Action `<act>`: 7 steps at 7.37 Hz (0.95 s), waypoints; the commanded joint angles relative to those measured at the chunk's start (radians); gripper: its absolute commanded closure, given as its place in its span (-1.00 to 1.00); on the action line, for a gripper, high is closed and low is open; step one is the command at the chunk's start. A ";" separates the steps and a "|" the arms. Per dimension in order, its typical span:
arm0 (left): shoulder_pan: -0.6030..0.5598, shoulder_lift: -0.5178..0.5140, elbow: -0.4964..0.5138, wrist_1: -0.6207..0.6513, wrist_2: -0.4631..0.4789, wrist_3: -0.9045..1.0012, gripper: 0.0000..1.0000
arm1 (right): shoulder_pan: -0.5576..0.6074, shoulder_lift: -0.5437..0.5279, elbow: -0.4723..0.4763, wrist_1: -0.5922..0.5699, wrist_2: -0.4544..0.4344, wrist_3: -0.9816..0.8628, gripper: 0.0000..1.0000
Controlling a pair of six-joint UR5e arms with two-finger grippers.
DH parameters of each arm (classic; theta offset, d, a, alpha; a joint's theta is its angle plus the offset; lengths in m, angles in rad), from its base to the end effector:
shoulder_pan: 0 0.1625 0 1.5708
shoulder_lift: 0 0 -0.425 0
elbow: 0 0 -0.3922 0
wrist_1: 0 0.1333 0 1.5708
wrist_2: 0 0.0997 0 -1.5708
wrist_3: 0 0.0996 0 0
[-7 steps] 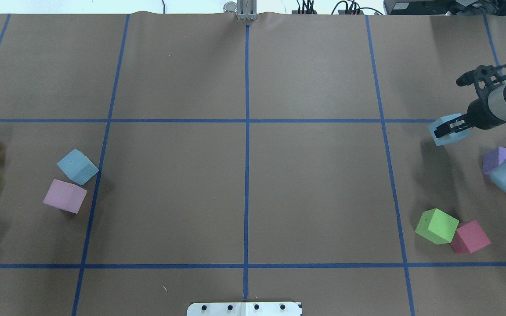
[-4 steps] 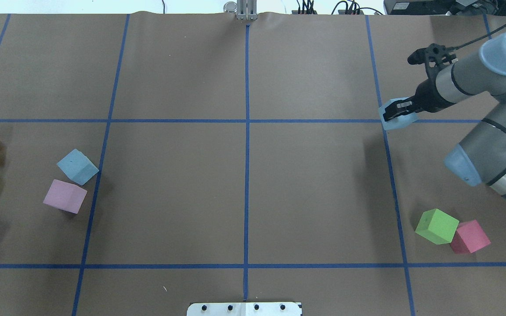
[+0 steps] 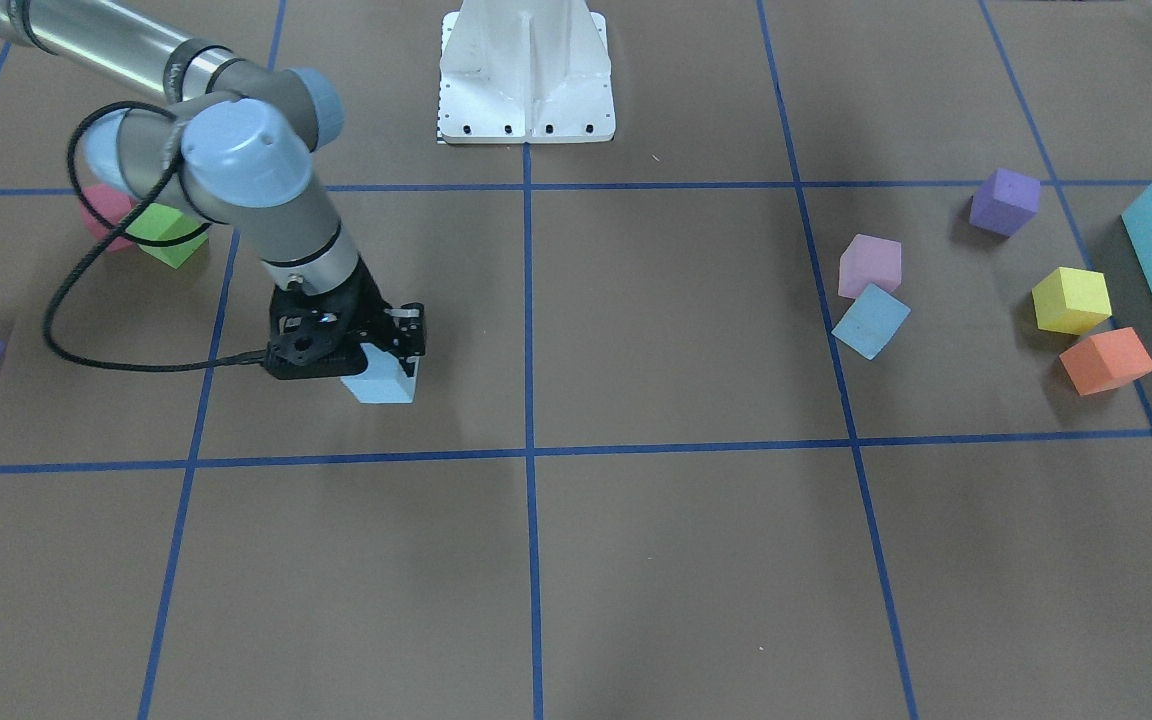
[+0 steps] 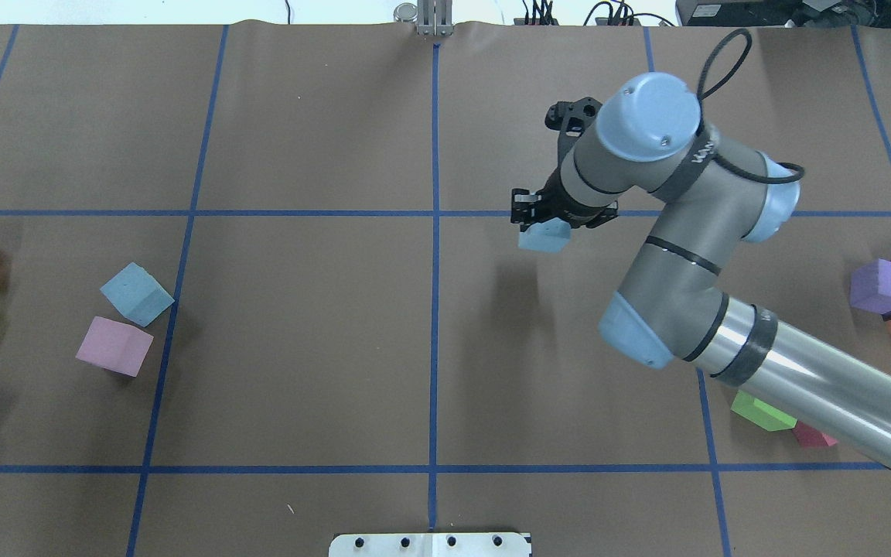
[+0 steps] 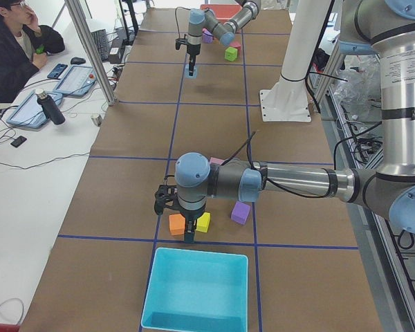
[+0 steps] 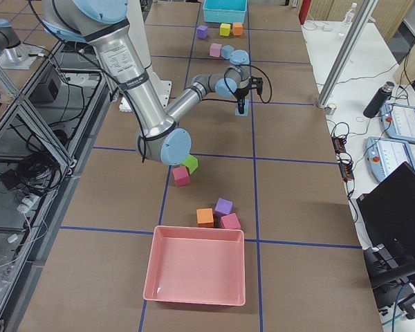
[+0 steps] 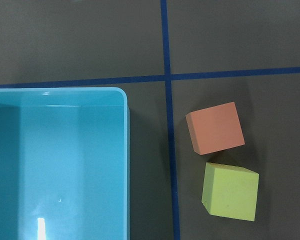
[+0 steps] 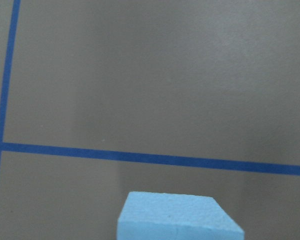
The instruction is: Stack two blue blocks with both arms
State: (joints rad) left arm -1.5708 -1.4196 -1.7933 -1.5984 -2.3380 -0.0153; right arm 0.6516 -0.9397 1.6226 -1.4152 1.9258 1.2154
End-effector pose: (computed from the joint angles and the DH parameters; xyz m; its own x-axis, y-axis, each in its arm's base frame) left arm -0.0642 -0.4335 0.6162 0.7198 0.0533 -0.6922 0.0110 0.9960 0.0882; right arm -0.4897 -0.4976 0.2464 0.6247 0.0662 0.7780 -0.1554 0.9870 0.0409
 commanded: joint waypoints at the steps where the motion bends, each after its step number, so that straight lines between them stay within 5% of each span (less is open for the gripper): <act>1: 0.000 0.001 0.005 0.000 0.000 0.000 -0.96 | -0.136 0.180 -0.086 -0.124 -0.118 0.137 1.00; 3: 0.000 0.001 0.005 0.002 0.000 0.000 -0.96 | -0.180 0.271 -0.211 -0.131 -0.140 0.139 1.00; 7: 0.000 0.001 0.005 0.002 0.000 -0.002 -0.96 | -0.202 0.240 -0.214 -0.131 -0.169 0.043 1.00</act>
State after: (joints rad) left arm -1.5708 -1.4195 -1.7886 -1.5969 -2.3378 -0.0165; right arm 0.4514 -0.6939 1.4093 -1.5460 1.7579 1.2865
